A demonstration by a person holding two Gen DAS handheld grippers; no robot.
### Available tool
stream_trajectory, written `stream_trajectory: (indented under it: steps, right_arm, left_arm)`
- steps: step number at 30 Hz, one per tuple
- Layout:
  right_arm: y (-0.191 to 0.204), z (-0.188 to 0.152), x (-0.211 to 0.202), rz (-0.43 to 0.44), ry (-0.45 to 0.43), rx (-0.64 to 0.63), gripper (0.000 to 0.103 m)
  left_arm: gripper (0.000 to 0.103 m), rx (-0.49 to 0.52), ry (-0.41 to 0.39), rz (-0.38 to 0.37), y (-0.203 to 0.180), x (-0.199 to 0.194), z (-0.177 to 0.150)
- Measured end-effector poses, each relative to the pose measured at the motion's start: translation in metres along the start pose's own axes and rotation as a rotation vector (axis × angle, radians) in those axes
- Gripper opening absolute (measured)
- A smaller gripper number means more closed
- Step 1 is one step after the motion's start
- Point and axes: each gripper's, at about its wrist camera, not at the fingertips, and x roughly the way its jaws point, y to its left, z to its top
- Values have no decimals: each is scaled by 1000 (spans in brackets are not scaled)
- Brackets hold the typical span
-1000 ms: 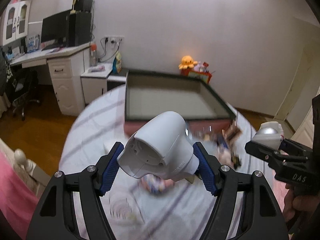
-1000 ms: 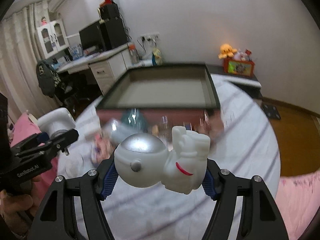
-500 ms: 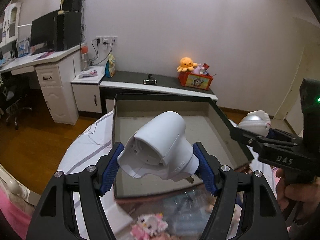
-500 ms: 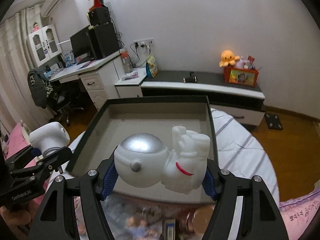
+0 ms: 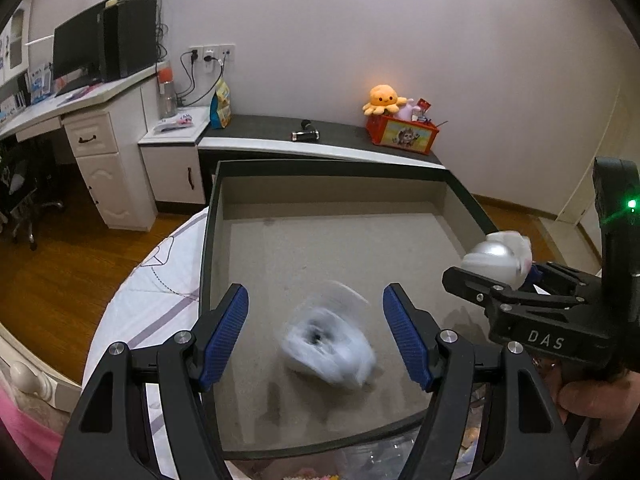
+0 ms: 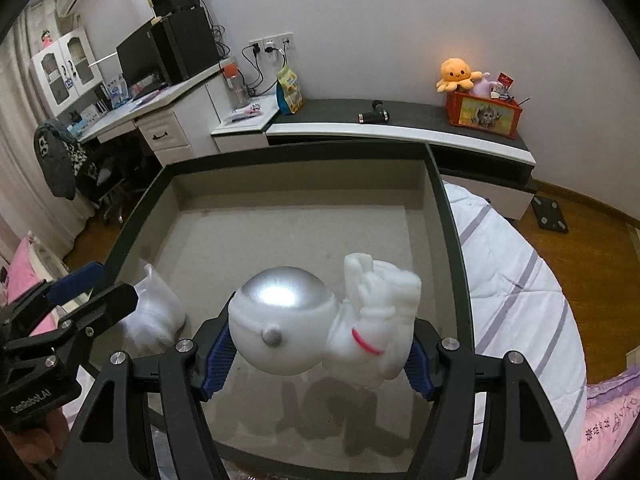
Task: Organize rigid objects
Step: 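Carry both items into the pink box and open both tools to release, then withdraw both tools from the box back over the bed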
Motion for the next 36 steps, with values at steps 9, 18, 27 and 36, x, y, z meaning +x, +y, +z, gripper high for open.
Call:
stream_trajectory:
  steps: [9, 18, 27, 36]
  right_arm:
    - [0, -4, -10, -41, -10, 8, 93]
    - [7, -19, -60, -30, -108, 41, 93]
    - [27, -48, -129, -35, -216, 19, 93]
    - [47, -86, -182, -44, -276, -14, 93]
  left_arm:
    - [103, -23, -54, 25, 7, -23, -4]
    - [103, -54, -123, 5, 16, -75, -19]
    - [103, -35, -205, 16, 8, -140, -48]
    - [103, -31, -233, 27, -5, -181, -82]
